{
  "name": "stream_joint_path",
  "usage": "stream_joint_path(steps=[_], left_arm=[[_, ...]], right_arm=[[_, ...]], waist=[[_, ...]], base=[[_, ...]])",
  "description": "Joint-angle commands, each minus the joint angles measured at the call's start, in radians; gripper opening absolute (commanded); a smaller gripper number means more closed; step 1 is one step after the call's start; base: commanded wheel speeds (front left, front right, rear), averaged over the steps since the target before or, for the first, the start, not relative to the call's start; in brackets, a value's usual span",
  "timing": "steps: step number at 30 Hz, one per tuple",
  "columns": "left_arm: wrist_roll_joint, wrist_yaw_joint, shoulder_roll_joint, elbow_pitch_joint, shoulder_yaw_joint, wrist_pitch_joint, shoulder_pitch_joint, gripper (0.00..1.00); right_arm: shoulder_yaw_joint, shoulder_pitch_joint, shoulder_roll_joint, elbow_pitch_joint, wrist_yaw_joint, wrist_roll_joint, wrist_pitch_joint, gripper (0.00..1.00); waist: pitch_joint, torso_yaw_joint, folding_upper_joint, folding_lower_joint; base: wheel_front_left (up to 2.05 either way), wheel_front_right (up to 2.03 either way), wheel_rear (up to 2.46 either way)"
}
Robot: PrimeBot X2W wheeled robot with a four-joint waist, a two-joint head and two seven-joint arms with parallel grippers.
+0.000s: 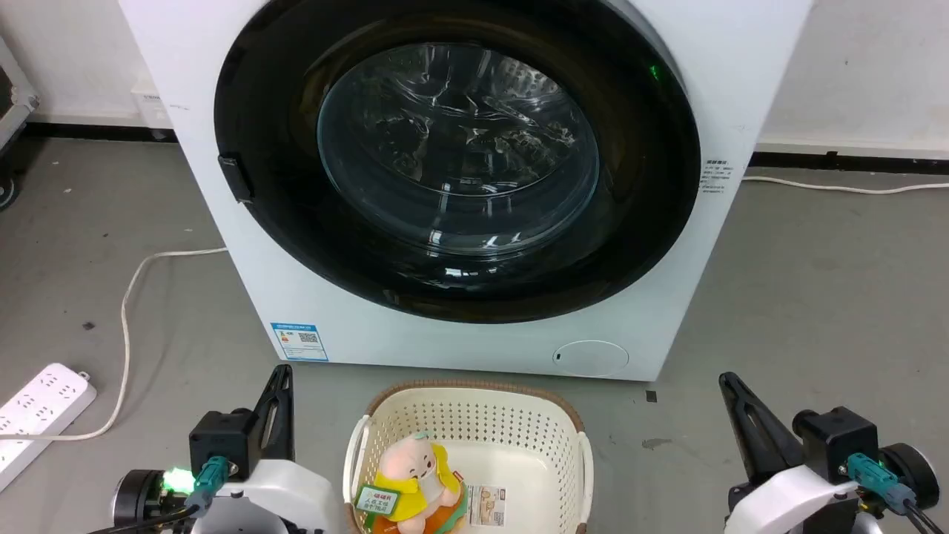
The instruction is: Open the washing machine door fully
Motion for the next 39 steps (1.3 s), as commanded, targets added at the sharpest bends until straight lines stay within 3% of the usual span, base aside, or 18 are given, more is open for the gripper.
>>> stream_joint_path(steps=[1, 34, 35, 39], left_arm=[[0.003, -0.004, 0.001, -0.004, 0.0, 0.0, 0.009, 0.0], [0.003, -0.004, 0.001, -0.004, 0.0, 0.0, 0.009, 0.0], [0.0, 0.0, 0.0, 0.0, 0.0, 0.0, 0.0, 1.0], [0.0, 0.001, 0.0, 0.0, 0.0, 0.0, 0.0, 1.0]], right_arm=[[-0.001, -0.012, 0.005, 0.001, -0.001, -0.006, 0.0, 0.0], [-0.001, -0.012, 0.005, 0.001, -0.001, -0.006, 0.0, 0.0], [0.0, 0.0, 0.0, 0.0, 0.0, 0.0, 0.0, 1.0], [0.0, 0.0, 0.0, 0.0, 0.0, 0.001, 0.0, 1.0]], waist=[[0.0, 0.0, 0.0, 0.0], [0.0, 0.0, 0.0, 0.0], [0.0, 0.0, 0.0, 0.0], [0.0, 0.0, 0.0, 0.0]], base=[[0.0, 0.0, 0.0], [0.0, 0.0, 0.0], [0.0, 0.0, 0.0], [0.0, 0.0, 0.0]])
